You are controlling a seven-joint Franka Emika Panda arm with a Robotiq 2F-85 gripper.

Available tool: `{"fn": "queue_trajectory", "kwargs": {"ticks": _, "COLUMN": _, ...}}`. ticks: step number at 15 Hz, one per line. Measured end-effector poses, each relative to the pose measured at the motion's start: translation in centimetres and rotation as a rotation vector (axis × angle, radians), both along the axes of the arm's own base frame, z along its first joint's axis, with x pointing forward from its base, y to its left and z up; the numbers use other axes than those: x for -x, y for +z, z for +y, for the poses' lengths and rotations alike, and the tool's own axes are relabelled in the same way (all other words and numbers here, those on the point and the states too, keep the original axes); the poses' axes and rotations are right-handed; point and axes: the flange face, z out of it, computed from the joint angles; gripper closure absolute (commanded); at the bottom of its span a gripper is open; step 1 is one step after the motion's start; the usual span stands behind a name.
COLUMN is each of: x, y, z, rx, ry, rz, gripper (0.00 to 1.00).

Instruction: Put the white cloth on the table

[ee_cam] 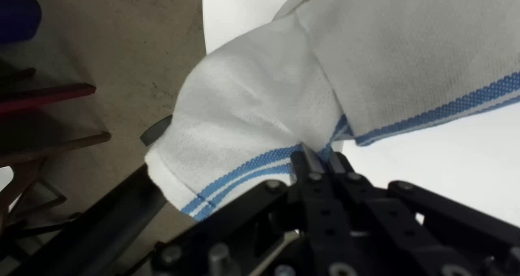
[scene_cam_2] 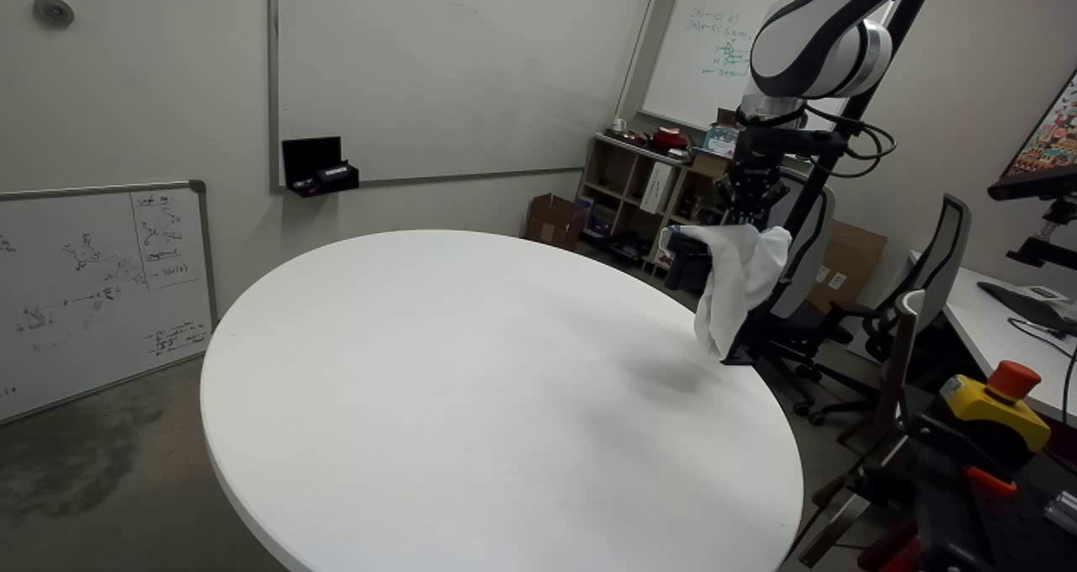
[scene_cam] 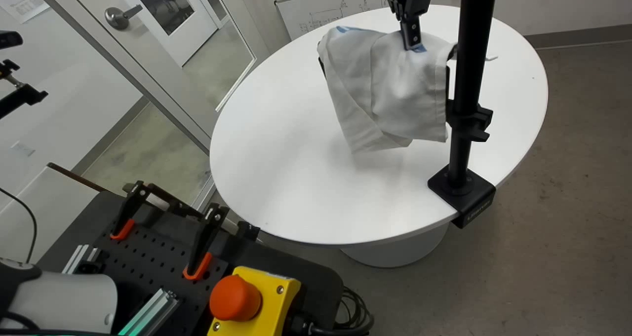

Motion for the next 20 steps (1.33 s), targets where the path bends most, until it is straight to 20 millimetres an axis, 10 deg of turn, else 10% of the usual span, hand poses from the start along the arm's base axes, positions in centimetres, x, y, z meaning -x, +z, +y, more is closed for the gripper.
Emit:
{"fn": "queue_trajectory", "kwargs": {"ticks": 4, "x": -0.9, "y": 2.9, "z": -0.4, "rx": -0.039, "ry": -0.032, "rz": -0.079, "gripper": 0.99}}
{"fn": "queue_trajectory", "kwargs": {"ticks": 9, "x": -1.9, "y": 12.3, "z": 0.1, "rx": -0.126, "ry": 0.026, "rz": -0.237, "gripper": 0.99}}
{"fn": "queue_trajectory", "kwargs": {"ticks": 14, "x": -2.6, "y": 20.0, "z": 5.5, "rx": -0.251, "ry": 0.231, "rz": -0.323, "gripper": 0.99}}
{"fn": "queue_trajectory", "kwargs": {"ticks": 20, "x": -2.7, "y": 24.1, "z": 13.8, "rx": -0.409, "ry": 0.513, "rz": -0.311, "gripper": 0.99}}
